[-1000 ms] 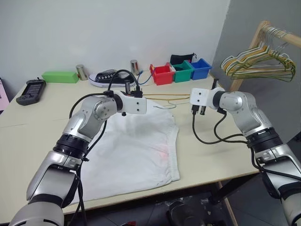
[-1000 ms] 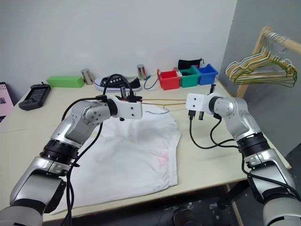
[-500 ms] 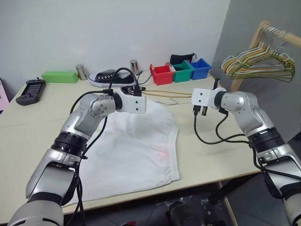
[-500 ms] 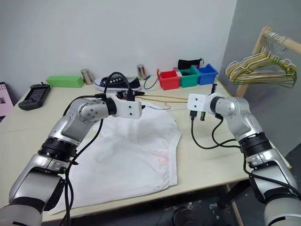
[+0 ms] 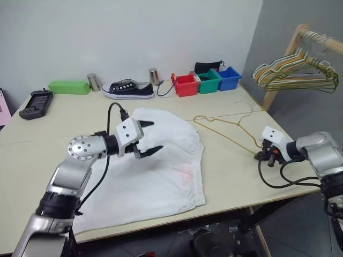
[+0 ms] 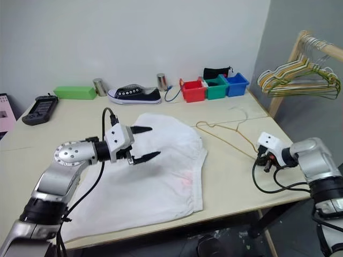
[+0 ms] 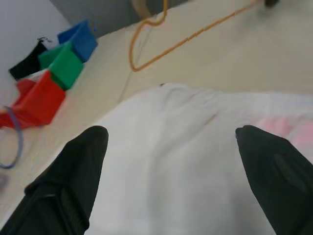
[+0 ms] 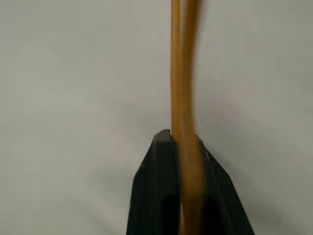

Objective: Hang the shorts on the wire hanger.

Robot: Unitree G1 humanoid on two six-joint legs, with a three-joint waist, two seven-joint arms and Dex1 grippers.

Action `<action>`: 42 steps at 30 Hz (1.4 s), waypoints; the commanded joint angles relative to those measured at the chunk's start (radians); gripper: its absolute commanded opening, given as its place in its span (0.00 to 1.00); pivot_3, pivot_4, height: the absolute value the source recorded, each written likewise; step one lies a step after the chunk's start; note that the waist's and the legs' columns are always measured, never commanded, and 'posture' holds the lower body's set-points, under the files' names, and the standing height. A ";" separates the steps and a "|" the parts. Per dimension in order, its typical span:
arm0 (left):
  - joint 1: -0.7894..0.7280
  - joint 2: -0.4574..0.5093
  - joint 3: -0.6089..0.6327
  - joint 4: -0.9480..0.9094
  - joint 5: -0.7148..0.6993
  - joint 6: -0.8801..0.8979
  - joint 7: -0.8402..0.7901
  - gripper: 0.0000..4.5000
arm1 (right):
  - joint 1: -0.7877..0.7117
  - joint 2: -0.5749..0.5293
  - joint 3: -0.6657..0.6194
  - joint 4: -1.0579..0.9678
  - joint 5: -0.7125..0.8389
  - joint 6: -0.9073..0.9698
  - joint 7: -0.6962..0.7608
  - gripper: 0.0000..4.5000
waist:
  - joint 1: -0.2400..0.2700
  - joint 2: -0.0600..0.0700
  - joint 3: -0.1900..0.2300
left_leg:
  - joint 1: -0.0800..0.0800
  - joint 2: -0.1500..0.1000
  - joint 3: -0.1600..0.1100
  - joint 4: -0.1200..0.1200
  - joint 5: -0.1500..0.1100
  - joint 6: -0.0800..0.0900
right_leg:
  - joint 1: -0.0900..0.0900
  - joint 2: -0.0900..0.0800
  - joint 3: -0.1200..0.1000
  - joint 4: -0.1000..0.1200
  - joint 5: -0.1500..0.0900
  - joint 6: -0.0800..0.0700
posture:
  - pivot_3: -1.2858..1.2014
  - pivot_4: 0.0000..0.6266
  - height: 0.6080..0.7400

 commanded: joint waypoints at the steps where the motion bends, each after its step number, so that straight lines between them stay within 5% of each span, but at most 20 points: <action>1: 0.090 0.010 0.046 -0.191 -0.101 0.147 0.032 0.98 | 0.076 -0.118 -0.032 -0.113 0.188 0.322 0.148 0.00 | 0.002 -0.001 0.001 | 0.002 0.000 0.000 0.000 0.000 0.000 | 0.003 0.000 0.000 0.000 -0.003 -0.005 | 0.42 0.08 1.00; 7: 0.237 0.002 0.064 -0.350 -0.143 0.250 0.098 0.98 | 0.391 -0.227 -0.099 -0.331 0.423 0.609 0.146 0.00 | 0.002 -0.005 0.004 | 0.012 -0.001 -0.001 -0.002 -0.004 -0.007 | 0.014 -0.001 -0.001 -0.009 -0.006 -0.007 | 0.43 0.10 1.00; 14: 0.276 0.011 0.097 -0.395 -0.166 0.289 0.122 0.98 | 0.587 -0.139 -0.228 -0.492 0.584 0.743 0.009 0.00 | 0.001 -0.012 0.008 | 0.014 -0.002 -0.001 -0.001 -0.005 -0.007 | 0.010 -0.004 -0.002 -0.011 -0.007 -0.007 | 0.43 0.10 1.00; 22: 0.256 0.023 0.085 -0.379 -0.170 0.292 0.110 0.98 | 0.560 -0.062 -0.270 -0.542 0.702 0.778 -0.092 0.00 | 0.002 -0.014 0.010 | 0.006 -0.004 -0.001 -0.003 -0.008 -0.004 | 0.011 -0.011 -0.005 -0.029 -0.007 -0.006 | 0.43 0.09 1.00; 34: 0.234 0.033 0.076 -0.348 -0.158 0.275 0.091 0.98 | 0.543 -0.023 -0.272 -0.568 0.834 0.802 -0.164 0.00 | 0.065 -0.013 0.010 | -0.004 -0.001 0.003 -0.007 -0.012 0.005 | 0.006 -0.004 -0.004 -0.025 -0.007 0.001 | 0.43 0.09 1.00; 42: 0.216 0.035 0.068 -0.347 -0.147 0.270 0.093 0.98 | 0.439 0.092 -0.203 -0.393 0.847 0.847 -0.292 0.00 | 0.083 -0.012 0.010 | -0.004 -0.001 0.004 -0.006 -0.014 0.005 | 0.006 -0.004 -0.002 -0.026 -0.010 -0.002 | 0.43 0.08 1.00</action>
